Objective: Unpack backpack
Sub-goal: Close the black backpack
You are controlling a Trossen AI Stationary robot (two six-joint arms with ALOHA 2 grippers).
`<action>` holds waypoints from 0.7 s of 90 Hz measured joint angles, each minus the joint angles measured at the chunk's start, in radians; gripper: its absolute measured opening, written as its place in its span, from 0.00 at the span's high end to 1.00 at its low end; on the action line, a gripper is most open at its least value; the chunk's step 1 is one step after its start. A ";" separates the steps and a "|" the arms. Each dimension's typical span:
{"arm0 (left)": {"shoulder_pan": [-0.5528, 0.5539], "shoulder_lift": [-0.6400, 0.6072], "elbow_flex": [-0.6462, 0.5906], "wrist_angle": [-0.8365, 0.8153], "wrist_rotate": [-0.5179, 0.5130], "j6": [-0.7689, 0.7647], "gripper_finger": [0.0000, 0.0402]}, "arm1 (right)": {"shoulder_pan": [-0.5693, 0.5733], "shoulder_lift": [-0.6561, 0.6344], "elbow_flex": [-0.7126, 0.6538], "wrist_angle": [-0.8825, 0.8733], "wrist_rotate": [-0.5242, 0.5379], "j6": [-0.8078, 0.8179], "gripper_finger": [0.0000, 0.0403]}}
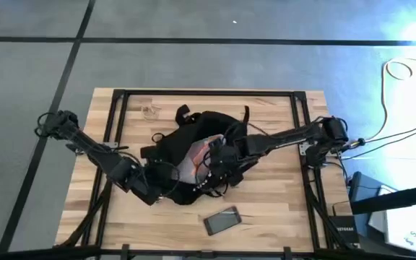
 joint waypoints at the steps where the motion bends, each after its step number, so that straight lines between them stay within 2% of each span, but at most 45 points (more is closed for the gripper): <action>1: 0.000 -0.002 0.006 -0.002 -0.003 0.000 1.00 | 0.000 -0.004 0.010 -0.010 0.000 0.000 1.00; 16: 0.001 -0.037 0.070 -0.031 -0.078 0.017 1.00 | 0.004 -0.089 0.156 -0.171 0.007 -0.010 1.00; 40: 0.003 -0.109 0.137 -0.167 -0.167 0.019 1.00 | 0.001 -0.206 0.310 -0.323 0.176 -0.051 1.00; 63: 0.003 -0.178 0.159 -0.160 -0.298 0.071 1.00 | -0.021 -0.261 0.411 -0.376 0.272 -0.068 1.00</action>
